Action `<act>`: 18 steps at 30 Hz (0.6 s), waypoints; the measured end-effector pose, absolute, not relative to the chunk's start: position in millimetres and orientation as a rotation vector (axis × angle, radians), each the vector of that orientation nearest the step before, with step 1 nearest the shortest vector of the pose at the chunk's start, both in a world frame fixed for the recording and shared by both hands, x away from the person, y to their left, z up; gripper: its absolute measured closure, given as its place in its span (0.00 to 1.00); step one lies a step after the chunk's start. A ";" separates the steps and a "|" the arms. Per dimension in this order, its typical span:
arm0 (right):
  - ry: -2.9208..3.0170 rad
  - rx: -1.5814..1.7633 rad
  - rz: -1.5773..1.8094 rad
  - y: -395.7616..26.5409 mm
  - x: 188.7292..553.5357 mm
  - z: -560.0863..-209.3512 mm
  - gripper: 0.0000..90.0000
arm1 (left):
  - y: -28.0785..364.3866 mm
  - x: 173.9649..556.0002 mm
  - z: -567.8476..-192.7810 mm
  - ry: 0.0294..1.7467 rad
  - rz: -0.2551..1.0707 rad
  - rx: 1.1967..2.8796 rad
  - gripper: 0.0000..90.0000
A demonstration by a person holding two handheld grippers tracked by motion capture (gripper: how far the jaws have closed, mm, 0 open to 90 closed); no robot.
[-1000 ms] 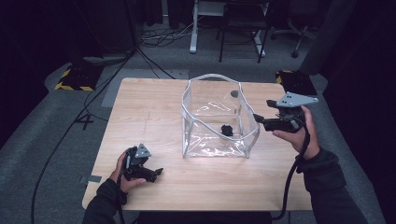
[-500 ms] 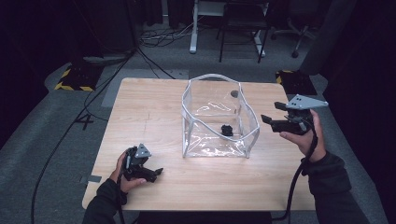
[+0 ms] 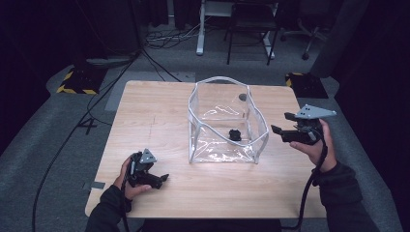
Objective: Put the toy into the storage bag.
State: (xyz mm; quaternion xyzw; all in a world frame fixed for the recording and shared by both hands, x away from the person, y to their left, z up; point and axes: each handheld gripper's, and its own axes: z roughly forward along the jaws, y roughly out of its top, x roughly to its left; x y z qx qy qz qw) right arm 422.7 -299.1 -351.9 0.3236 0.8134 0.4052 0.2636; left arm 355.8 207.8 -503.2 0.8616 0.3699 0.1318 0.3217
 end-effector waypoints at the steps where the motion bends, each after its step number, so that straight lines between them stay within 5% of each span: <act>1: 2.198 0.871 1.081 -299.8 422.9 -353.0 0.32 | 207.7 355.7 -503.2 0.973 0.345 2.262 0.01; 18: 2.243 0.905 1.033 -306.2 415.2 -384.7 0.31 | 207.8 355.7 -503.3 0.971 0.345 2.262 0.01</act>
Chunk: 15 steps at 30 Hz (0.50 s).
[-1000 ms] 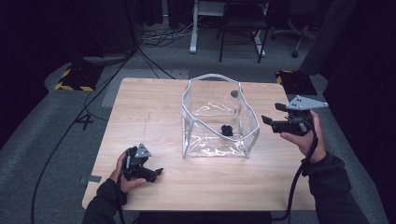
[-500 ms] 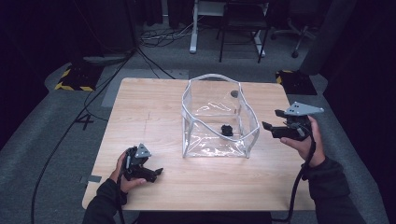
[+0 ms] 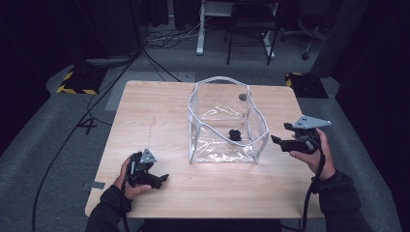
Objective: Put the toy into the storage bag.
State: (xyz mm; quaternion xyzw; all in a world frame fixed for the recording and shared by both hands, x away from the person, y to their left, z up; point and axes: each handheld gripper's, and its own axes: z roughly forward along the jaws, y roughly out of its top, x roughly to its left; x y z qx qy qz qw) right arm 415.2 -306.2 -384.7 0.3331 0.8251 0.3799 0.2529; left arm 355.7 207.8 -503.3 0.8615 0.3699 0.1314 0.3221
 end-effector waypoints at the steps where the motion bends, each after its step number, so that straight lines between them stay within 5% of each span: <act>1: 2.255 0.903 1.034 -306.1 414.9 -386.6 0.31 | 207.7 355.7 -503.2 0.973 0.345 2.262 0.01; 15: 2.307 0.908 0.964 -305.8 410.0 -413.9 0.31 | 207.8 355.7 -503.3 0.972 0.346 2.262 0.01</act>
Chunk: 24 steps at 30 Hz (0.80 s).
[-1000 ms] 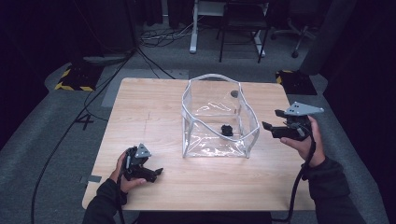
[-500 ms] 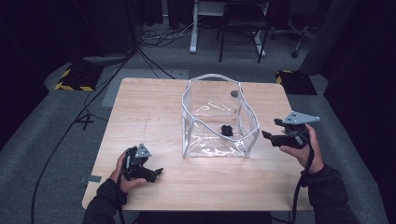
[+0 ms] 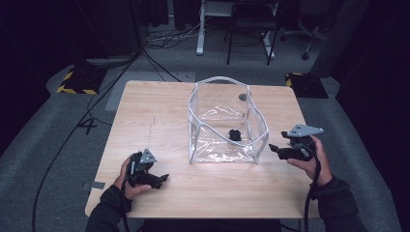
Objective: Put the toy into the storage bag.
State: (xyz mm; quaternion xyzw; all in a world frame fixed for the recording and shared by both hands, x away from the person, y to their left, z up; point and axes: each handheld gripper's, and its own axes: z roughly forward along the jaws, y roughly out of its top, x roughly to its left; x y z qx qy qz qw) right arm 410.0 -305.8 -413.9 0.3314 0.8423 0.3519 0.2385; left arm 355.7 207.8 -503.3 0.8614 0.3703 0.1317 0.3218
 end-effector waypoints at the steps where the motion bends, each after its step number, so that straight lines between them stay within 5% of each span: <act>1: 2.312 0.912 0.961 -305.7 409.7 -415.2 0.31 | 207.7 355.7 -503.2 0.973 0.345 2.262 0.01; 24: 2.352 0.903 0.914 -311.2 394.3 -445.3 0.32 | 207.7 355.6 -503.3 0.973 0.343 2.261 0.01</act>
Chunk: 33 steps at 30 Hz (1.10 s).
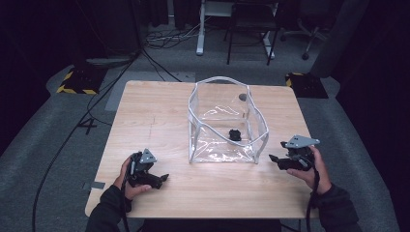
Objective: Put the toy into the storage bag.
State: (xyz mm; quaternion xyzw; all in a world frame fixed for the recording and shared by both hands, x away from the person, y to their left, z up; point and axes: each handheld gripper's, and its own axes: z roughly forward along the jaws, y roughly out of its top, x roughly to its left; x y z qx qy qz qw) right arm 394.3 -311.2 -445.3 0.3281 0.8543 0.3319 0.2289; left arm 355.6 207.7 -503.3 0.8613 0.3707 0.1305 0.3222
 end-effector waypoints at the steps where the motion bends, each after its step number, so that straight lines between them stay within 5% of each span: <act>1: 2.353 0.900 0.911 -312.1 393.5 -446.5 0.32 | 207.8 355.7 -503.3 0.972 0.346 2.262 0.01; 33: 2.366 0.971 0.910 -348.3 358.8 -482.3 0.33 | 207.3 355.1 -503.6 0.980 0.341 2.257 0.01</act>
